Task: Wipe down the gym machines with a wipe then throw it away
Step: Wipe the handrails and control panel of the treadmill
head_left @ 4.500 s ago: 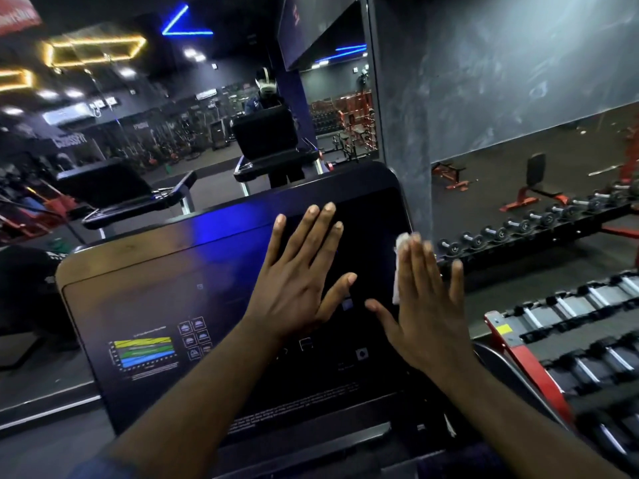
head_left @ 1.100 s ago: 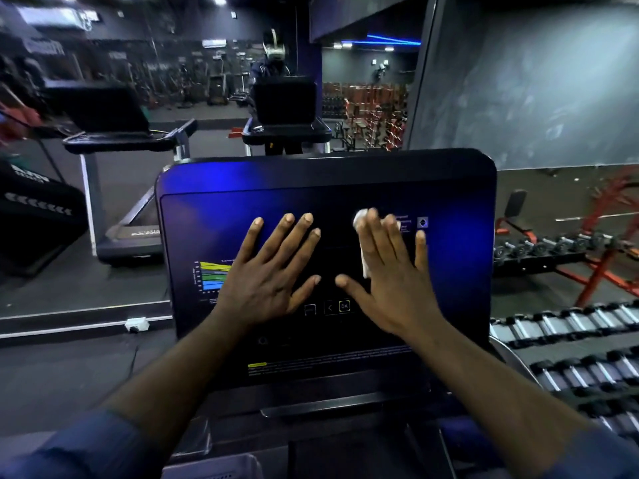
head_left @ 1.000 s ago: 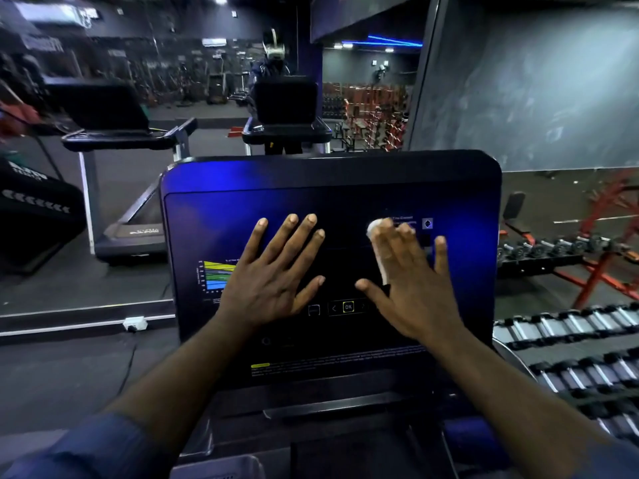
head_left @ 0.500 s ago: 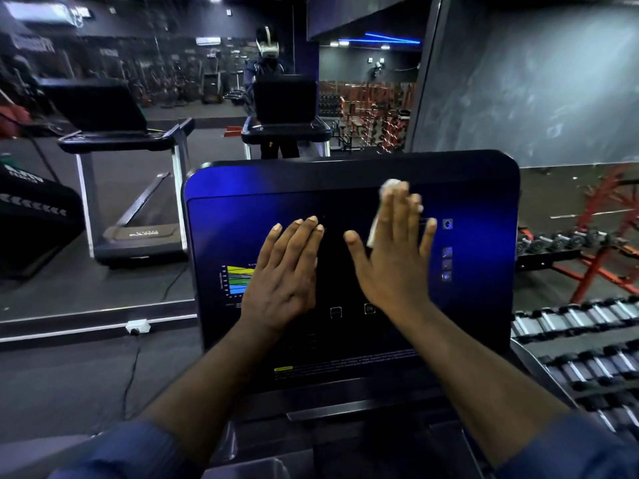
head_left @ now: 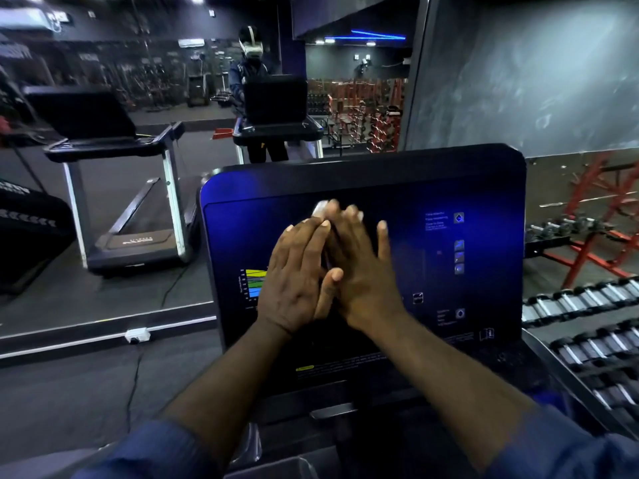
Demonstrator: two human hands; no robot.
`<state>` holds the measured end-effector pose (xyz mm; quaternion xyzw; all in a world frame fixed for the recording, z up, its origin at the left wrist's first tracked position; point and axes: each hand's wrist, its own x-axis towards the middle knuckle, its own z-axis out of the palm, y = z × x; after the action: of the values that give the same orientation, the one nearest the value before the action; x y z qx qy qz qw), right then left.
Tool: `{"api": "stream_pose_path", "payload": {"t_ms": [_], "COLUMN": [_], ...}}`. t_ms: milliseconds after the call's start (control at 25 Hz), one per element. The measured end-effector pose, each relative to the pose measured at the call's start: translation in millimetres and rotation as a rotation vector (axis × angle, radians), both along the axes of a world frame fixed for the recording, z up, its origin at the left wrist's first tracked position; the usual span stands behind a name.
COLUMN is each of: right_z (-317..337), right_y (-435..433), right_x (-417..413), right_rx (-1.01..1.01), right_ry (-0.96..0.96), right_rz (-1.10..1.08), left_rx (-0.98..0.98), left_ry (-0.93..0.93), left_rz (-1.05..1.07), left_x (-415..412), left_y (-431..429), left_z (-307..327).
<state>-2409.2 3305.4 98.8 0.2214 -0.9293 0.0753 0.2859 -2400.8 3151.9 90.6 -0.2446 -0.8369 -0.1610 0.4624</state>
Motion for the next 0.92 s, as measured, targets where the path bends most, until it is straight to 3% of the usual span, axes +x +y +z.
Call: {"api": "stream_pose_path", "payload": {"t_ms": [120,240,320,440,520,600,720,800,920], "right_z": [-58,-48,-31,-63,-92,-93,-53,-51,-114], "right_y": [38,55,35,23,53,77,60,26,37], "right_x": [30,15,13,38,50,39,13,22,64], "right_rx": [0.112,-0.169,-0.294,-0.066,0.023,-0.103,-0.458,-0.348,0.01], "right_ry": [-0.071,-0.111,-0.146,-0.156,-0.164,-0.169,-0.202,-0.191,-0.161], "right_rz": [-0.056,-0.317,-0.339,-0.143,-0.151,-0.296,-0.405,-0.245,-0.007], "left_rx": [-0.087,-0.193,-0.208,-0.213,-0.251,-0.325,-0.383,-0.363,-0.383], "left_ry": [-0.016,-0.006,0.001,0.015,0.045,0.057,0.072,0.082,0.068], "left_rz": [0.113,0.165,0.175,0.186,0.176,0.172,0.169,0.168,0.151], "left_x": [-2,-3,-5,-6,-5,-4,-3,-3,6], "left_y": [4,10,8,9,11,14,13,10,11], "left_z": [-3,-6,-8,-12,-12,-13,-14,-12,-20]}}
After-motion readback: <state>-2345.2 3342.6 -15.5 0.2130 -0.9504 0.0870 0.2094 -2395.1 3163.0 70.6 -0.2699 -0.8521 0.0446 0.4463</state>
